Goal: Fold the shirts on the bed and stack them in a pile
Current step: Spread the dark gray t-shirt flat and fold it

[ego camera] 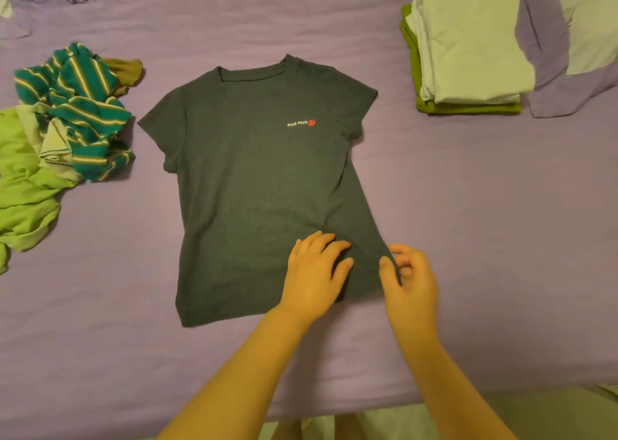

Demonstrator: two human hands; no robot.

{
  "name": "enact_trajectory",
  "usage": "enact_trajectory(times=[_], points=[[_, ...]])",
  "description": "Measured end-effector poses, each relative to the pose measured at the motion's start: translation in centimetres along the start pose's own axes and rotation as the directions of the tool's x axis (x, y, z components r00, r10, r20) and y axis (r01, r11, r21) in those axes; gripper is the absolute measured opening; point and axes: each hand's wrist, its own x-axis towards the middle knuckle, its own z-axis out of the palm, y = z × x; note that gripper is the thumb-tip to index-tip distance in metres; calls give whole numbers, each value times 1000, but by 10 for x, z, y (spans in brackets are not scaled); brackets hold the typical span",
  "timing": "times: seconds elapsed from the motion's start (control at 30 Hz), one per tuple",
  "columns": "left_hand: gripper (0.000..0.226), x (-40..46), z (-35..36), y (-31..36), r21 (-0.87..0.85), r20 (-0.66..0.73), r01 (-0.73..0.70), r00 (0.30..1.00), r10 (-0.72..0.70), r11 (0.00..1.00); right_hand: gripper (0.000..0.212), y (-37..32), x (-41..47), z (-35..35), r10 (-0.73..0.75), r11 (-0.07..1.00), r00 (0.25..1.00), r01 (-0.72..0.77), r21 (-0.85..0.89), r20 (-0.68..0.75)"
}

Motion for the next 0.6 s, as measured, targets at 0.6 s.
enact_trajectory(times=[0.6], points=[[34, -34, -13, -63, 172, -271, 236, 945, -184, 956, 23, 41, 17, 12, 173, 941, 985, -164, -296, 6]])
